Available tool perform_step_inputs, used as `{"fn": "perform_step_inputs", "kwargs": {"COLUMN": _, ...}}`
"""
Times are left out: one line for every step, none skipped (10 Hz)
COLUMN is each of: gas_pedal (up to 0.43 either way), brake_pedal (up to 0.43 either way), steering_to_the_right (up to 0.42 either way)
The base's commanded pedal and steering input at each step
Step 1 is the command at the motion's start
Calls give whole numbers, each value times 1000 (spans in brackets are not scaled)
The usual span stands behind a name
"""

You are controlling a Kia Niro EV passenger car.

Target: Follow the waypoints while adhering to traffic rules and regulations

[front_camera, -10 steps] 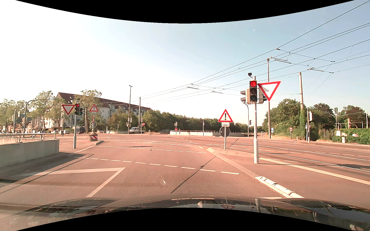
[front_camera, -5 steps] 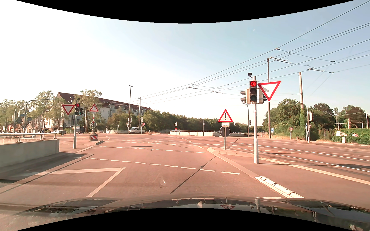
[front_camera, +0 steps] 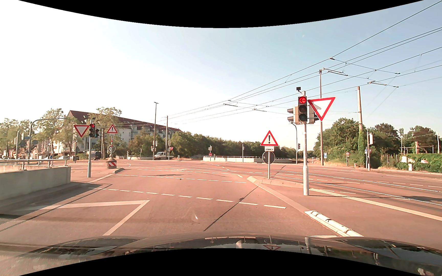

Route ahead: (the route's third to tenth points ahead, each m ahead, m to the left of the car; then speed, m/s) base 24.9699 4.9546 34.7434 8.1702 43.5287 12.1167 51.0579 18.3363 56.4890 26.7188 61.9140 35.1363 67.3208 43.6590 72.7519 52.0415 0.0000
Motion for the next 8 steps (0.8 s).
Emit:
{"fn": "perform_step_inputs", "kwargs": {"gas_pedal": 0, "brake_pedal": 232, "steering_to_the_right": -82}}
{"fn": "perform_step_inputs", "kwargs": {"gas_pedal": 0, "brake_pedal": 232, "steering_to_the_right": -82}}
{"fn": "perform_step_inputs", "kwargs": {"gas_pedal": 0, "brake_pedal": 232, "steering_to_the_right": -82}}
{"fn": "perform_step_inputs", "kwargs": {"gas_pedal": 0, "brake_pedal": 232, "steering_to_the_right": -82}}
{"fn": "perform_step_inputs", "kwargs": {"gas_pedal": 0, "brake_pedal": 232, "steering_to_the_right": -82}}
{"fn": "perform_step_inputs", "kwargs": {"gas_pedal": 0, "brake_pedal": 232, "steering_to_the_right": -82}}
{"fn": "perform_step_inputs", "kwargs": {"gas_pedal": 0, "brake_pedal": 232, "steering_to_the_right": -82}}
{"fn": "perform_step_inputs", "kwargs": {"gas_pedal": 0, "brake_pedal": 232, "steering_to_the_right": -82}}
